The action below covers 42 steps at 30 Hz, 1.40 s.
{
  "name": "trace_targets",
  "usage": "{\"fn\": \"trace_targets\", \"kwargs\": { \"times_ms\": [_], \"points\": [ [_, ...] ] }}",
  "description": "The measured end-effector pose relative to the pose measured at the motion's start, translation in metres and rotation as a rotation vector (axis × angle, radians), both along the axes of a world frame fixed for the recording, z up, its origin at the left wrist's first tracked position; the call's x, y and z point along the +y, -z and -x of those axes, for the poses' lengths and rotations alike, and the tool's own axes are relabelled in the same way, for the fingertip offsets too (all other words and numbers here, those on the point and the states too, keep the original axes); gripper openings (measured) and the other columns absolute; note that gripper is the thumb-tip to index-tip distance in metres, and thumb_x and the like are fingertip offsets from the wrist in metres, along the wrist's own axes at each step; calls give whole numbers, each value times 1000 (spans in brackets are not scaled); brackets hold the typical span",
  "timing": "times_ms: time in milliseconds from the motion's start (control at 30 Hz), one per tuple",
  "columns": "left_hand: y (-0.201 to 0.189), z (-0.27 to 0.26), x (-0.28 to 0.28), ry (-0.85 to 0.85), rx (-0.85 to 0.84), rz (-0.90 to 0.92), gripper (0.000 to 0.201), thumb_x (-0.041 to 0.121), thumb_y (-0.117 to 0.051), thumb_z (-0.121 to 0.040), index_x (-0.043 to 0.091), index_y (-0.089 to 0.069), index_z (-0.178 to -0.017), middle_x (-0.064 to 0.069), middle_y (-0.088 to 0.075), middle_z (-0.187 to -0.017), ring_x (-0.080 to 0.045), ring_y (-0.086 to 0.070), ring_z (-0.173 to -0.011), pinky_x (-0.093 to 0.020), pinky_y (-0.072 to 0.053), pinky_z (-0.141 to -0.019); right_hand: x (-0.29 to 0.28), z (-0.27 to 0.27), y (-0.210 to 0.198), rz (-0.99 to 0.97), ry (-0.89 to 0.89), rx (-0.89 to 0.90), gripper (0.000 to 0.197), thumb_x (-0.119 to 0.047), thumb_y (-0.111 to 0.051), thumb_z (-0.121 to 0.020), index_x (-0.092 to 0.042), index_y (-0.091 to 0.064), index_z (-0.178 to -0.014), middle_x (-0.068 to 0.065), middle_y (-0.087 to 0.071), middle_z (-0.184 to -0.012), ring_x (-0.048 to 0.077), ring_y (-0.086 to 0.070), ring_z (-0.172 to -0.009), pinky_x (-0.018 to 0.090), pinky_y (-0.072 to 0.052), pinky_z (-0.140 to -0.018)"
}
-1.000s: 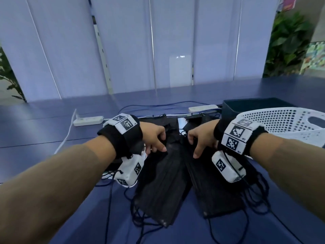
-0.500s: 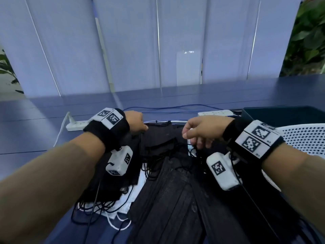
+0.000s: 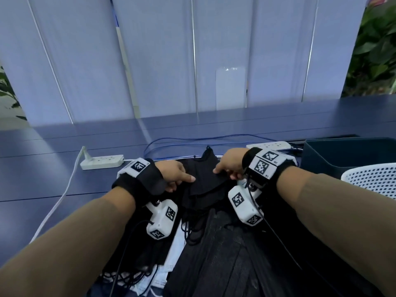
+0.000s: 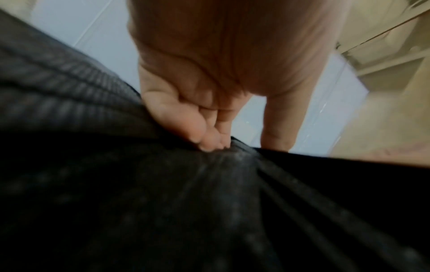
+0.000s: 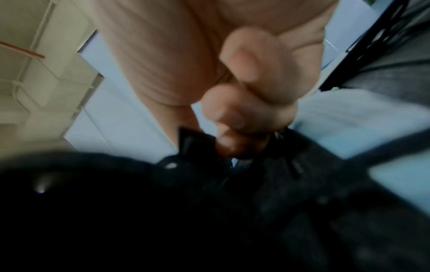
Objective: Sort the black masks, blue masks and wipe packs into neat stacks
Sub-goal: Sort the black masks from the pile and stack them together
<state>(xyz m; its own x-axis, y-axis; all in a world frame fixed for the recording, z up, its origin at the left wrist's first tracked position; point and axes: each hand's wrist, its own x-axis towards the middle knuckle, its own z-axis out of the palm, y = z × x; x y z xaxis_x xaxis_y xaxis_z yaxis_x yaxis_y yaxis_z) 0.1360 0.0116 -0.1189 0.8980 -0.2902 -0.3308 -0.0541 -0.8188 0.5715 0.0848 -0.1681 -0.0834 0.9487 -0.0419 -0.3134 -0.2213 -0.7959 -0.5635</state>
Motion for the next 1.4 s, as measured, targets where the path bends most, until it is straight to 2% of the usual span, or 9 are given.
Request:
{"fn": "trace_targets", "kwargs": {
  "times_ms": [233,400,567,767,867,1000,1100,1233,1400],
  "points": [
    [-24,21,-6,54,-260,-7,32,41,-64,-86,12,-53,-94,-12,-60,-81,-24,-56,-63,-32,-52,-60,-26,30,-8,262,-114,-55,32,-35,-50,-94,-14,-51,-70,-1,-48,-40,12,-39,-29,12,-30,-34],
    [-35,31,-8,70,63,382,31,38,-52,-94,8,-56,-102,-9,-64,-83,-14,-57,-52,-21,-46,-48,-27,43,-5,-325,-37,-270,21,-17,-54,-93,-15,-46,-74,6,-44,-62,14,-41,-44,17,-33,-32],
    [-22,25,-2,-5,102,663,48,35,-59,-90,14,-44,-130,-9,-63,-109,-21,-67,-84,-29,-54,-56,-18,55,-2,-811,-7,-338,20,-5,-49,-94,-11,-45,-76,6,-52,-58,13,-46,-41,21,-38,-35],
    [-29,23,1,34,49,964,9,17,-54,-90,13,-59,-96,1,-69,-79,-11,-63,-65,-23,-52,-62,-12,47,-8,-914,55,-338,12,-10,-52,-94,-13,-45,-104,13,-56,-79,17,-57,-53,24,-47,-40],
    [-27,17,8,-6,-47,892,7,13,-58,-90,14,-58,-97,-7,-65,-89,-19,-55,-70,-24,-40,-55,-13,46,-16,-855,86,-311,6,-10,-52,-93,-10,-48,-89,9,-54,-70,13,-53,-46,21,-43,-36],
    [-9,13,6,-16,62,773,24,10,-66,-80,8,-61,-103,-22,-63,-105,-30,-55,-88,-40,-40,-77,-23,50,-19,-821,196,-379,28,-14,-51,-92,-13,-44,-66,4,-45,-58,10,-46,-35,17,-35,-31],
    [7,13,-5,-61,31,605,15,7,-61,-88,15,-53,-98,-11,-56,-85,-15,-53,-62,-29,-47,-61,-30,54,-14,-904,269,-438,32,-13,-49,-94,-13,-39,-63,7,-41,-58,13,-45,-31,16,-33,-31],
    [6,9,-3,-96,-94,431,43,16,-66,-86,21,-46,-124,-4,-55,-103,-18,-54,-90,-27,-47,-67,-31,56,-17,-880,290,-474,20,-10,-45,-96,-13,-42,-76,11,-51,-64,18,-53,-34,18,-35,-32],
    [-9,19,-8,194,-232,532,17,11,-59,-90,27,-65,-89,3,-60,-82,-12,-52,-76,-24,-40,-69,-30,59,-18,-840,183,-388,35,0,-38,-95,-17,-47,-123,12,-55,-76,17,-50,-34,16,-29,-31]
  ]
}}
